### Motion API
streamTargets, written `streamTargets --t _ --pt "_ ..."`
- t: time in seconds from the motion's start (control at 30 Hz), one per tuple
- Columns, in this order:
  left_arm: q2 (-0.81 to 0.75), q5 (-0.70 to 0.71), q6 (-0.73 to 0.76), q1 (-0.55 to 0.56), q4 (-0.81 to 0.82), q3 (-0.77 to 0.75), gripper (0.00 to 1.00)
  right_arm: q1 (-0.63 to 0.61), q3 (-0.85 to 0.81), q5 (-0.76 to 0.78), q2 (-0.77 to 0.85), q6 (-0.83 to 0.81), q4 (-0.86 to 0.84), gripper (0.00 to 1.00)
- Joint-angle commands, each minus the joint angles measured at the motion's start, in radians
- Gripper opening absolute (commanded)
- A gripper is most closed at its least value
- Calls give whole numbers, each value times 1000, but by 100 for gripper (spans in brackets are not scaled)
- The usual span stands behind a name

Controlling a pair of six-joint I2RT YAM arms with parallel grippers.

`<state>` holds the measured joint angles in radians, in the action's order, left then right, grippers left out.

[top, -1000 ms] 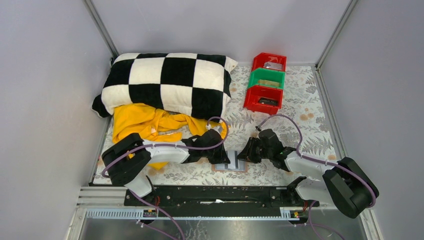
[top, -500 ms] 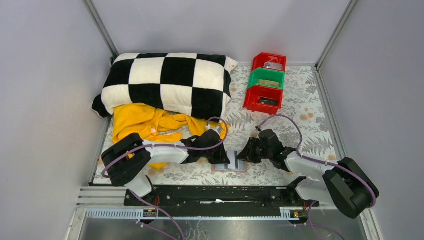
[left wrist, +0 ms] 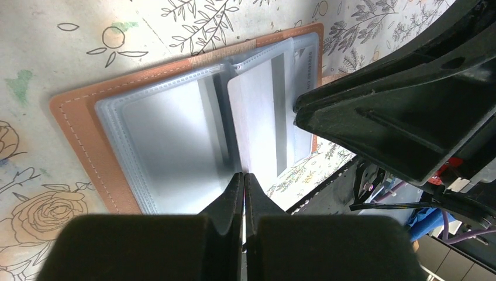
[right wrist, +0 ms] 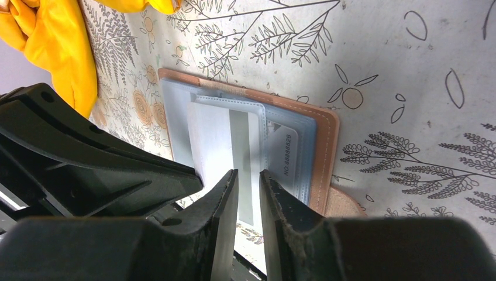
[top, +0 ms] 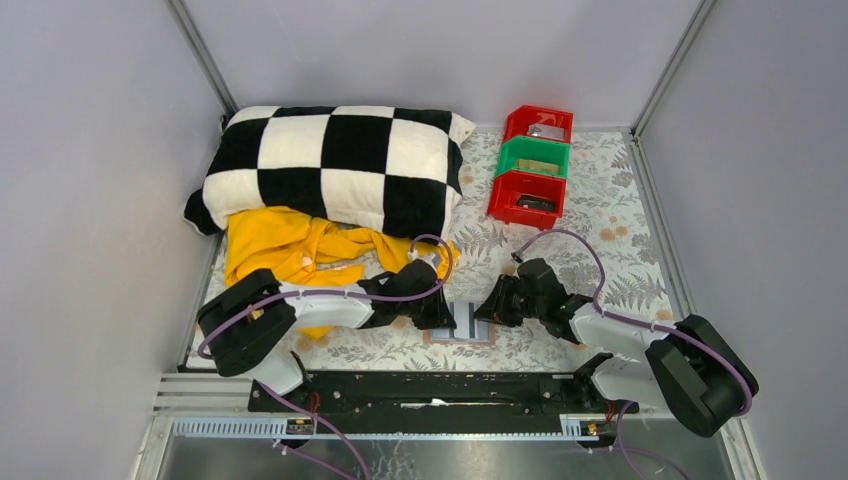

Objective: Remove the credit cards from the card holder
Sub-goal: Remove the credit card from the card holder.

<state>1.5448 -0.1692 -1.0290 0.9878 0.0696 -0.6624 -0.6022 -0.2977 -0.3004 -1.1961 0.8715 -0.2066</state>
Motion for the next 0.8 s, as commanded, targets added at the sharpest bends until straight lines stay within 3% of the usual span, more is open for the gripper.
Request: streamTargets --t 0.0,0.33,0.57,0.77 --pt "-50 20 9 -10 2 13 0 -1 36 89 -33 -41 150 28" --pt "-115 43 31 -39 -39 50 0 0 17 87 -25 -52 175 28" --pt "-109 32 48 -46 -40 39 0 1 -110 106 49 -102 320 29" --pt "-99 28 47 -46 -33 36 0 -7 -177 66 72 -105 348 30"
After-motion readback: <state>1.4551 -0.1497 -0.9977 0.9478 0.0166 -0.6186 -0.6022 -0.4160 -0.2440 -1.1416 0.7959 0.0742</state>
